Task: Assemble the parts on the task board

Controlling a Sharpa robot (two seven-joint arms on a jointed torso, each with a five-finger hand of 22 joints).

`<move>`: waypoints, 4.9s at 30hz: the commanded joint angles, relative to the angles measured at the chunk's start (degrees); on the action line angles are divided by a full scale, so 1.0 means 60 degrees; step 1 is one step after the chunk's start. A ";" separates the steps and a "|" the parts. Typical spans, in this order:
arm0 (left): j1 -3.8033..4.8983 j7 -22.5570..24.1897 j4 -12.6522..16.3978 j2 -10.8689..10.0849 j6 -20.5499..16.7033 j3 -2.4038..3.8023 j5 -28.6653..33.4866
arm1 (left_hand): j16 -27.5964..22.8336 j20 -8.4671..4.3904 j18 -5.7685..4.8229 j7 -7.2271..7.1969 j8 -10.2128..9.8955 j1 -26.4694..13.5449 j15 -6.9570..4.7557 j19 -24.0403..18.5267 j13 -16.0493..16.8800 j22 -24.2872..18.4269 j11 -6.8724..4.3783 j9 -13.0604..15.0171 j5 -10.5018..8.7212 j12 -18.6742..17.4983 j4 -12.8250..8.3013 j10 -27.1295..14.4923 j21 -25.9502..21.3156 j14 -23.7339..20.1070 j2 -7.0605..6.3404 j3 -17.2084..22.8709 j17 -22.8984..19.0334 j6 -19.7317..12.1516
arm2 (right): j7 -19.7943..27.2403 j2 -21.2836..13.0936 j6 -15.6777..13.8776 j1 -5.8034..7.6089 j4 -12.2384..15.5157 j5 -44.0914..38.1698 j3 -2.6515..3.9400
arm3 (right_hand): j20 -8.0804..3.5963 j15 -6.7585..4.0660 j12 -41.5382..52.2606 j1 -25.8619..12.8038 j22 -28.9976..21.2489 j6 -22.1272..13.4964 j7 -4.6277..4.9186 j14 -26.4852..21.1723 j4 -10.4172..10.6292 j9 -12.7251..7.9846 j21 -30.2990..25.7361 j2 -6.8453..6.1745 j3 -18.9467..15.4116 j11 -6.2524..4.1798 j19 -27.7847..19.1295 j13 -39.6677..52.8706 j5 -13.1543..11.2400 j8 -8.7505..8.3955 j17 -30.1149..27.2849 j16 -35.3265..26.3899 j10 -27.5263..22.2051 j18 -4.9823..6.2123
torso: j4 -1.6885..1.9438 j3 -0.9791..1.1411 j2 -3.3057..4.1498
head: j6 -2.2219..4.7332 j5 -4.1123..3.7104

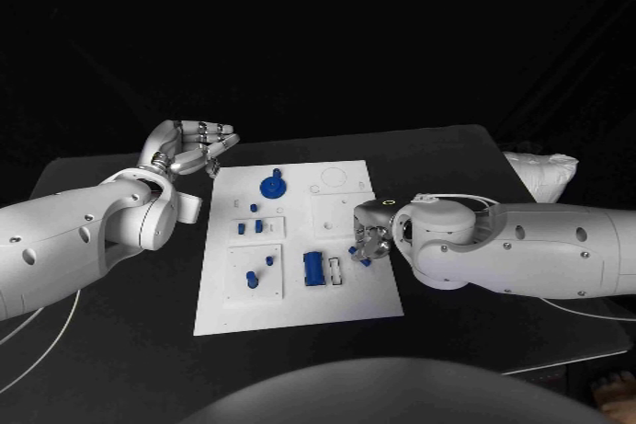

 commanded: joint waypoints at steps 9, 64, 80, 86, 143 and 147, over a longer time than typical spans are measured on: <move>0.0001 0.0038 0.0025 0.0012 0.0176 0.0006 -0.0026 | -0.0038 0.0008 0.0076 0.0010 -0.0030 0.0024 0.0006 0.0066 0.0007 -0.0013 0.0003 -0.0008 0.0039 -0.0036 0.0016 -0.0034 -0.0051 0.0019 0.0095 -0.0055 -0.0011 -0.0043 | -0.1493 -0.0002 0.1515 -0.0155 -0.0192 -0.0270 -0.0141 | -0.0051 -0.0089 0.0038 0.0101 0.2509 -0.0064 -0.0114 0.1013 -0.0068 0.0388 0.0043 -0.0251 -0.0215 -0.0092 0.1000 0.2515 0.0183 0.0291 0.2509 0.0039 0.1016 -0.0136 | -0.0005 0.0001 0.0000 | 0.0001 -0.0007; 0.0001 -0.0011 0.0003 0.0006 0.0221 0.0003 -0.0027 | -0.0052 0.0008 0.0078 0.0011 -0.0031 0.0018 0.0007 0.0062 0.0007 -0.0019 0.0004 -0.0009 0.0038 -0.0035 0.0018 -0.0033 -0.0082 0.0012 0.0105 -0.0069 -0.0018 -0.0046 | -0.0029 -0.0829 -0.1968 0.0228 0.0412 0.3855 -0.0130 | -0.0103 -0.0133 0.0038 0.0512 0.2509 0.0070 -0.0188 0.1013 -0.0553 0.0770 0.0043 0.0450 0.0945 -0.0166 0.1000 0.2515 0.1671 0.0302 0.2509 0.0039 0.1016 -0.0136 | -0.0003 0.0005 0.0003 | 0.0001 0.0091; 0.0002 -0.0026 0.0008 0.0007 0.0222 0.0002 -0.0027 | -0.0052 0.0008 0.0078 0.0011 -0.0031 0.0018 0.0007 0.0062 0.0007 -0.0019 0.0004 -0.0009 0.0038 -0.0035 0.0018 -0.0033 -0.0082 0.0012 0.0105 -0.0069 -0.0018 -0.0046 | 0.0365 -0.0848 -0.2444 0.0535 0.0234 0.7218 -0.0125 | -0.0112 -0.0147 0.0038 0.0533 0.2509 0.0101 -0.0202 0.1013 -0.0574 0.0739 0.0043 0.0416 0.0936 -0.0172 0.1000 0.2515 0.1626 0.0271 0.2509 0.0039 0.1016 -0.0136 | 0.0010 -0.0002 0.0006 | 0.0001 0.0117; 0.0002 -0.0033 0.0014 0.0008 0.0215 0.0002 -0.0027 | -0.0052 0.0008 0.0078 0.0011 -0.0031 0.0018 0.0007 0.0062 0.0007 -0.0019 0.0004 -0.0009 0.0038 -0.0035 0.0018 -0.0033 -0.0082 0.0012 0.0105 -0.0069 -0.0018 -0.0046 | 0.0418 -0.0800 -0.2265 0.0555 0.0113 0.8758 -0.0127 | -0.0116 -0.0153 0.0038 0.0557 0.2509 0.0118 -0.0208 0.1013 -0.0592 0.0730 0.0043 0.0412 0.0942 -0.0177 0.1000 0.2515 0.1628 0.0264 0.2509 0.0039 0.1016 -0.0136 | -0.0004 -0.0011 -0.0001 | 0.0001 0.0149; 0.0002 -0.0061 0.0007 0.0010 0.0255 0.0002 -0.0043 | -0.0068 0.0009 0.0078 0.0011 -0.0031 0.0026 0.0007 0.0067 0.0007 -0.0019 0.0004 -0.0009 0.0039 -0.0035 0.0013 -0.0032 -0.0101 0.0003 0.0120 -0.0080 -0.0026 -0.0049 | 0.0910 -0.0088 -0.2994 0.0132 -0.0458 1.1673 -0.0132 | -0.0136 -0.0175 0.0038 0.0581 0.2509 0.0258 -0.0242 0.1013 -0.0620 0.0710 0.0043 0.0403 0.0931 -0.0203 0.1000 0.2515 0.1617 0.0273 0.2509 0.0039 0.1016 -0.0136 | 0.0001 0.0002 0.0006 | 0.0001 0.0151; 0.0002 -0.0066 0.0009 0.0014 0.0255 0.0002 -0.0043 | -0.0068 0.0009 0.0078 0.0011 -0.0031 0.0026 0.0007 0.0067 0.0007 -0.0019 0.0004 -0.0009 0.0039 -0.0035 0.0013 -0.0032 -0.0101 0.0003 0.0120 -0.0080 -0.0026 -0.0049 | 0.0926 -0.0078 -0.3016 0.0132 -0.0497 1.1678 -0.0132 | -0.0137 -0.0176 0.0038 0.0582 0.2509 0.0262 -0.0243 0.1013 -0.0620 0.0709 0.0043 0.0404 0.0931 -0.0204 0.1000 0.2515 0.1617 0.0273 0.2509 0.0039 0.1016 -0.0136 | -0.0001 -0.0001 0.0005 | 0.0001 0.0151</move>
